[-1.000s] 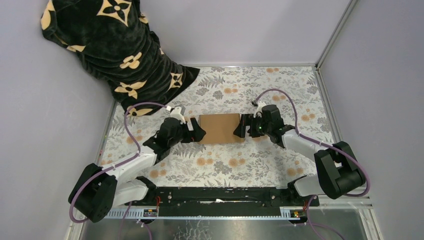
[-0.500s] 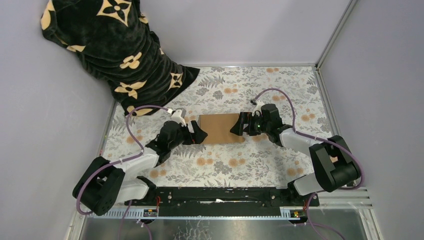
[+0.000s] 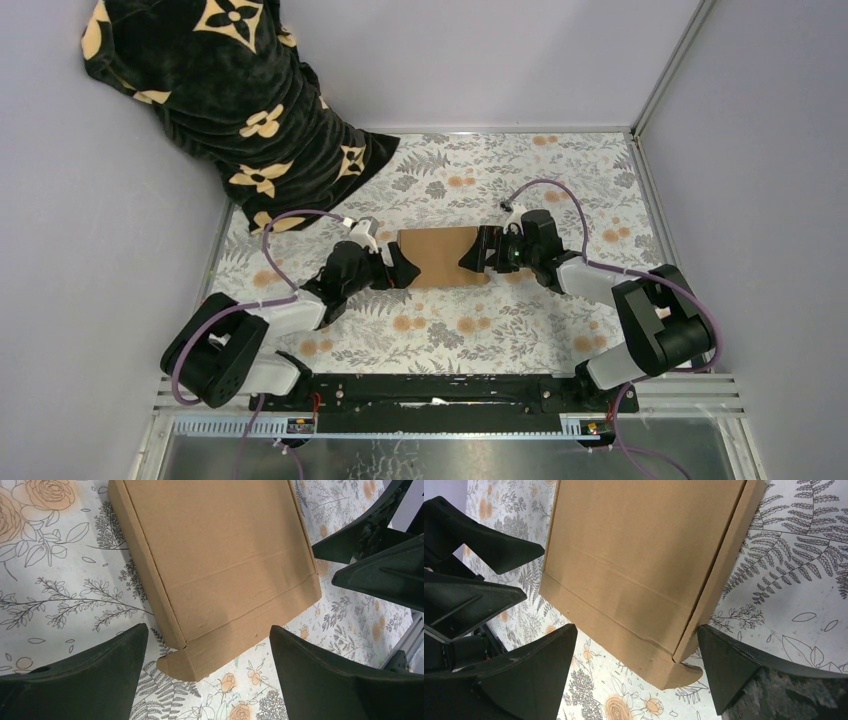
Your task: Fold the paper box
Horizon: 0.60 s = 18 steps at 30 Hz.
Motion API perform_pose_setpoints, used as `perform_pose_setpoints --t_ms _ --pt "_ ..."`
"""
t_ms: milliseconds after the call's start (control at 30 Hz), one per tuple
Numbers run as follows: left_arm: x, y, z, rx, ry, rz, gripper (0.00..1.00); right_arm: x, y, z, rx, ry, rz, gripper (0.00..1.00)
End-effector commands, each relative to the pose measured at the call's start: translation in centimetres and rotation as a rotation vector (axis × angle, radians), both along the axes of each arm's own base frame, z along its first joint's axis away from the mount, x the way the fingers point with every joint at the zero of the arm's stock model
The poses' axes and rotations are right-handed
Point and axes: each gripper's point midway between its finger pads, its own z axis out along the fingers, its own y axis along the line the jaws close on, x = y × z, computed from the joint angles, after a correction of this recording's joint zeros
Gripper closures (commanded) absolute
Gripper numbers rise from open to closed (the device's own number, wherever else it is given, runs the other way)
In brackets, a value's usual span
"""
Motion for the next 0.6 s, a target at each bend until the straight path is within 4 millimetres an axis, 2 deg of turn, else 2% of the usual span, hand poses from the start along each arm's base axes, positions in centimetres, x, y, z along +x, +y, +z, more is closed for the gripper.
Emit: perform_pose_setpoints --t_ms 0,567 --pt "0.91 -0.76 1.27 -0.057 -0.060 -0.014 0.02 0.56 0.58 0.79 0.044 -0.032 0.014 0.00" --pt "0.78 -1.39 0.63 -0.072 -0.039 -0.041 0.01 0.44 1.00 0.60 0.069 -0.021 0.026 0.00"
